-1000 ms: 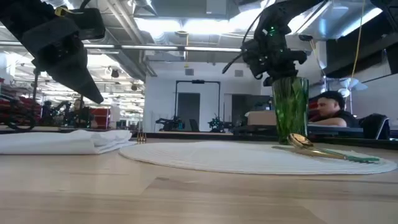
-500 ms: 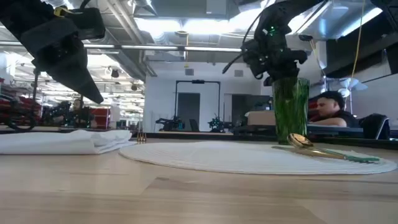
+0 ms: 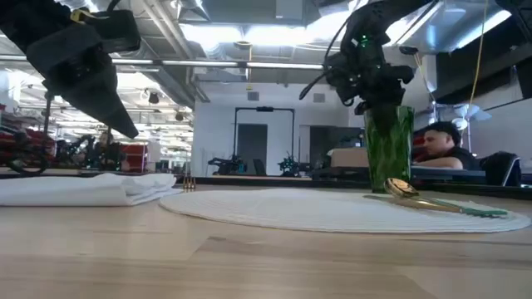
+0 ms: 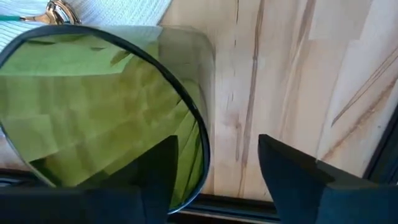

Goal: Set table place
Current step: Put the green plate to the left side of the gold butter knife on the white table mat

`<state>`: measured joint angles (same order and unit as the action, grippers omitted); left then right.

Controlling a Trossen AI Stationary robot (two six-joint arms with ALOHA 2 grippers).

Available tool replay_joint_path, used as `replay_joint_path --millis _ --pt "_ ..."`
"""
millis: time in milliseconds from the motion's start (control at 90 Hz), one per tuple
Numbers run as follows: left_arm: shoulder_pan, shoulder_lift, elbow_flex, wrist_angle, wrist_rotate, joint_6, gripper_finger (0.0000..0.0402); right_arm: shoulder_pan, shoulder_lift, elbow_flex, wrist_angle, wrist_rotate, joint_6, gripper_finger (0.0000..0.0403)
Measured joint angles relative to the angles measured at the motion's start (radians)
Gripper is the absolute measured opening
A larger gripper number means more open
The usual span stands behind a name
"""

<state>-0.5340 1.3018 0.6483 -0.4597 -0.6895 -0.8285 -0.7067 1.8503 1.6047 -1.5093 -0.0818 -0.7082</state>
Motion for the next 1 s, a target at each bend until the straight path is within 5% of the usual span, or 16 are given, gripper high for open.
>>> replay_joint_path --millis 1000 --pt "0.0 0.0 0.0 0.069 -0.001 0.12 0.0 0.021 0.0 0.054 -0.042 -0.034 -0.007 0.0214"
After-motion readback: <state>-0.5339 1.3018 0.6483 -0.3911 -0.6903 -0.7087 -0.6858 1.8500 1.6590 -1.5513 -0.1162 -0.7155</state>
